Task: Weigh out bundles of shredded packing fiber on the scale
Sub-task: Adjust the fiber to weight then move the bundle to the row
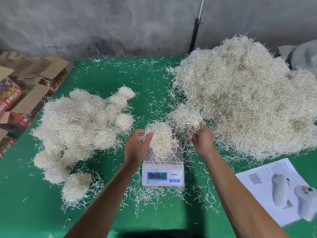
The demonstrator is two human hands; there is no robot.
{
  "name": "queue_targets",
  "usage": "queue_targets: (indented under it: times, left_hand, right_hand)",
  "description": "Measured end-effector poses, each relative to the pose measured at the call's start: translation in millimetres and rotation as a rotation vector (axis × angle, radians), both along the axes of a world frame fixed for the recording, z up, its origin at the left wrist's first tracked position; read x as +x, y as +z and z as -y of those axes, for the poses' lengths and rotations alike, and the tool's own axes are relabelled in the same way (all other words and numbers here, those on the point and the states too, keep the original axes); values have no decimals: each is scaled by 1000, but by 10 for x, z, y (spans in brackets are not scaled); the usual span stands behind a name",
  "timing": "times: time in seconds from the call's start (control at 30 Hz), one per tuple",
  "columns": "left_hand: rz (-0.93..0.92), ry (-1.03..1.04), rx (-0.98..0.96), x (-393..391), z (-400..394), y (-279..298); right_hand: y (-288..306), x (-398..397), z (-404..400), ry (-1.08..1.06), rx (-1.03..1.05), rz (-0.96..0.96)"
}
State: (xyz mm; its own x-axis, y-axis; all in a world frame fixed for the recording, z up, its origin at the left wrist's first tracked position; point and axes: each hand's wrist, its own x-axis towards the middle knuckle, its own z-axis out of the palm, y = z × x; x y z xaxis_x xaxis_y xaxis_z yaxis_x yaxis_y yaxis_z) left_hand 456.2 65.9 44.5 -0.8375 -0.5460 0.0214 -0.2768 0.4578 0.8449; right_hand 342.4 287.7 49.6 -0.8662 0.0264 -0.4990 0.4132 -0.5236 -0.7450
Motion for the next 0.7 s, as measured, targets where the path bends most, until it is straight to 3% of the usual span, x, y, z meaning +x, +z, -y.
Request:
queue_targets:
  times: [0.27,0.47,0.57,0.7]
  left_hand:
    - [-45,-11,14,-51,-12,-22]
    - [-48,-339,-36,-482,-279,259]
    - [0,-401,104,-721,-453,489]
    - [-27,-324,202,-822,-401,508]
  right_hand:
    - [-85,64,28,27,17,11]
    - [135,30,95,139,18,-49]
    - [291,-4,144,258,78,-185]
    - [361,-20,140,310,129,-249]
